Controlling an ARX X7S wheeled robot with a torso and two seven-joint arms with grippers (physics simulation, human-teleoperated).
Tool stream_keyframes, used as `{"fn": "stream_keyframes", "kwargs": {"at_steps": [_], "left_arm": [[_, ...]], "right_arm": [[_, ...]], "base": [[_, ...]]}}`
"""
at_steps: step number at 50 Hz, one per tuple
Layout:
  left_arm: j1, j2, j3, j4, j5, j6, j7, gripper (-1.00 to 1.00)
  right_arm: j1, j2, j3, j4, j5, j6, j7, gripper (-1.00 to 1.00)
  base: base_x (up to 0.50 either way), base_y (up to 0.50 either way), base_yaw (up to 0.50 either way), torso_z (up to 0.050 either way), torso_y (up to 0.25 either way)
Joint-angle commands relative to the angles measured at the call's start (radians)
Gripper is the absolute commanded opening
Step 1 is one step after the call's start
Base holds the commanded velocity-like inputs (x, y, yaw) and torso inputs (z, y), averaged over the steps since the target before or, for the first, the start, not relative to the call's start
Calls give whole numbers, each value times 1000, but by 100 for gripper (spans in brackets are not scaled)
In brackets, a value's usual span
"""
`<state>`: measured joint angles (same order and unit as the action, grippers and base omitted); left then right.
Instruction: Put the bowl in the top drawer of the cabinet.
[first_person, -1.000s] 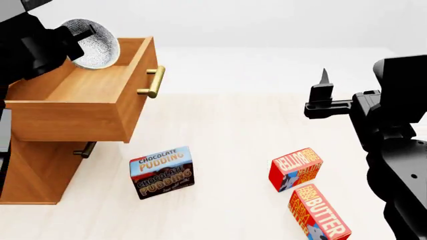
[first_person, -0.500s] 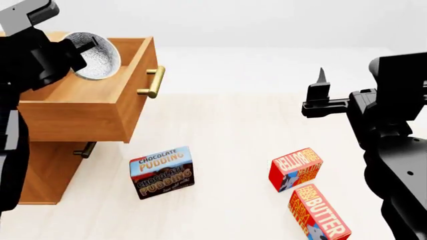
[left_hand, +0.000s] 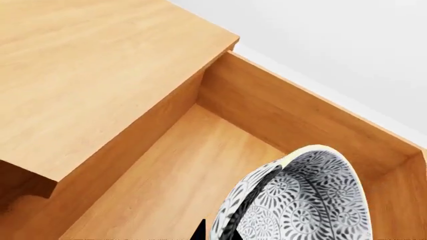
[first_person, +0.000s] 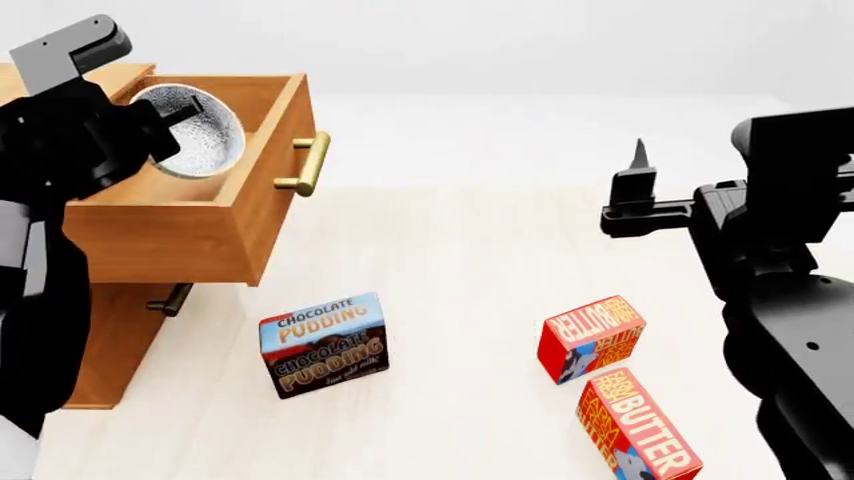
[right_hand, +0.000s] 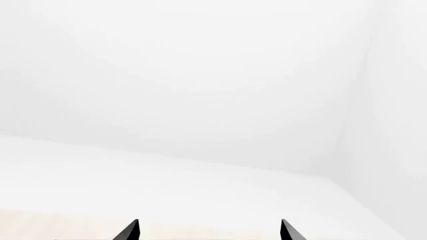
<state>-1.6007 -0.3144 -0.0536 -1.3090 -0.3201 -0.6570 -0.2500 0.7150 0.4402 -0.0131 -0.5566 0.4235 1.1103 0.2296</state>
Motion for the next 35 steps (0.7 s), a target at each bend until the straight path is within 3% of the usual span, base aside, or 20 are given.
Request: {"fn": "stream_keyframes", "kwargs": {"at_steps": [1,11,12,35], "left_arm": [[7,8,-124,1,129,3,20,-100],[12,11,-187,1,193,2,31,-100],[10,11,-192,1,198,-1,34,100],[-37,15,-247,1,279,-1,70,100]], "right_arm": [[-2,-2,-7,8,-1,-8,3,100],[2,-2,-12,10,1,-7,6,100],[2,-2,-13,11,1,-7,6,100],[12,-1,-17,13,9,-4,10,100]], "base": [[0,0,0,0,0],[0,0,0,0,0],[0,0,0,0,0],[0,0,0,0,0]]}}
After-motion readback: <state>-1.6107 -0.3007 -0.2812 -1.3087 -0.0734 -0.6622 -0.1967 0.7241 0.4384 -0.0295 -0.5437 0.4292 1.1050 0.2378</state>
